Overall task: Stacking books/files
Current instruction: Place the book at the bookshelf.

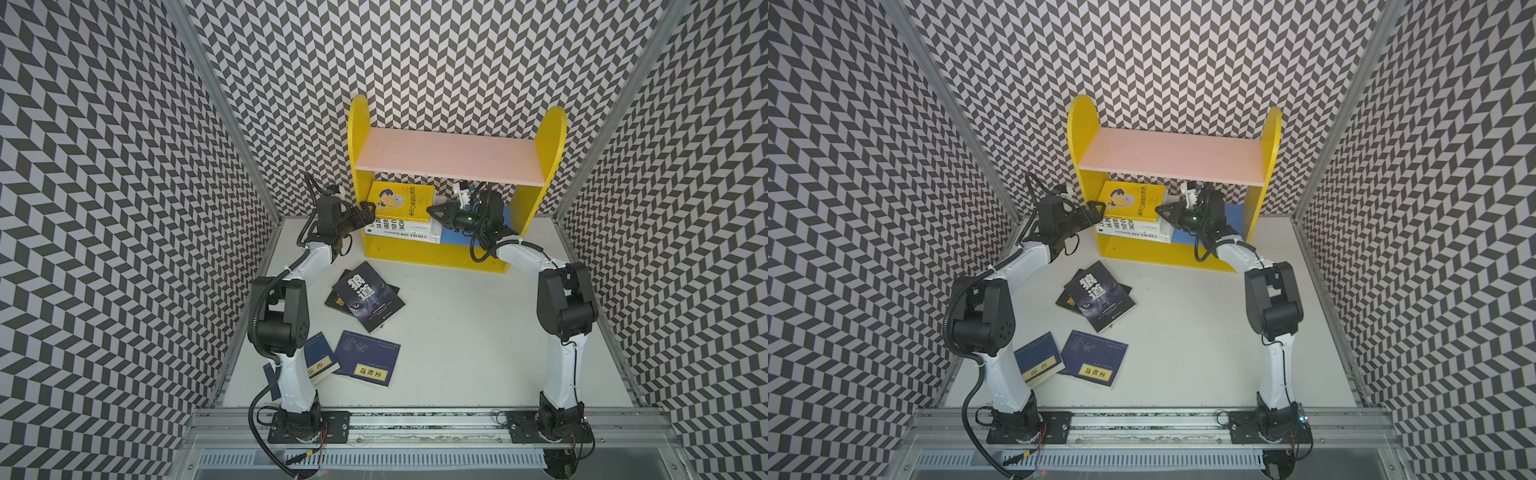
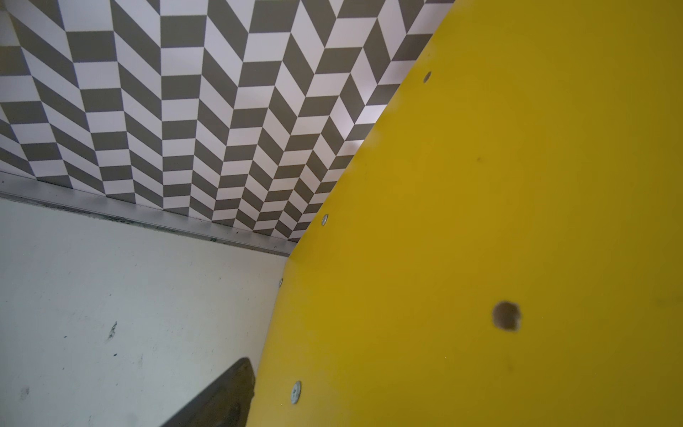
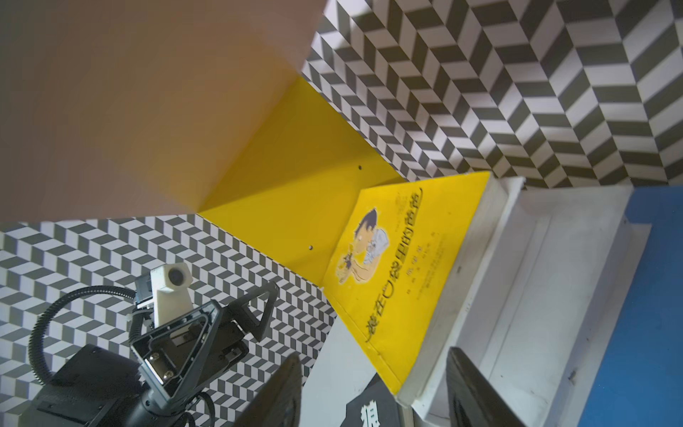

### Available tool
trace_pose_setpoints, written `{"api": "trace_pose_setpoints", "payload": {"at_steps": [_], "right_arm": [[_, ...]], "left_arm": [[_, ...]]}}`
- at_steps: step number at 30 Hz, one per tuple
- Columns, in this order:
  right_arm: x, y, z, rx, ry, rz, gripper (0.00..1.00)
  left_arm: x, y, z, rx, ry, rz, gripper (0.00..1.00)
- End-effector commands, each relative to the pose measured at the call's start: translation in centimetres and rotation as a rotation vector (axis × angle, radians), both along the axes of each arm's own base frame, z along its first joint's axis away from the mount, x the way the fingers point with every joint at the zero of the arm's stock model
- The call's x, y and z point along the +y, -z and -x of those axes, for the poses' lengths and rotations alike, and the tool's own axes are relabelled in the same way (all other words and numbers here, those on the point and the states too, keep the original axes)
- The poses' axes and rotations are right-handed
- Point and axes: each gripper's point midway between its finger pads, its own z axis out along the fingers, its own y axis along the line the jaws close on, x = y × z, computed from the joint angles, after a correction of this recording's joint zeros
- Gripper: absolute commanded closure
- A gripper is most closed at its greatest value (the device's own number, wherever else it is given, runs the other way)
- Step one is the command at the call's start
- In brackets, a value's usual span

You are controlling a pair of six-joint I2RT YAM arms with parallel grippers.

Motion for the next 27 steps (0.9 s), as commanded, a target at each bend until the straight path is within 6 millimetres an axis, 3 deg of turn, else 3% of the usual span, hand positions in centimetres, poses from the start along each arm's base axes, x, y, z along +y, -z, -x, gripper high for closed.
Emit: {"api": "trace_pose_setpoints", "payload": {"at_steps": [1, 13, 22, 27], "right_arm": [[-0.2, -3.3, -0.8, -0.126, 0.023, -0.031, 0.82], [-1.2, -4.3, -1.3, -0.145, 0.082, -0.013, 0.65], [-3.5, -4.0, -2.0, -0.149, 0.214, 0.026, 0.68], [-3.6, -3.9, -2.1, -0.147, 0.223, 0.031, 0.74]], "left_arm": [[1.2, 1.1, -0.7, 0.042, -0.079, -0.036, 0.00], [1.7, 4.0, -1.0, 0.127, -0.131, -0.071, 0.00], [1.4, 3.8, -1.0, 0.120, -0.119, -0.051, 0.00], [1.4, 3.9, -0.9, 0.120, -0.120, -0.048, 0.00]]}}
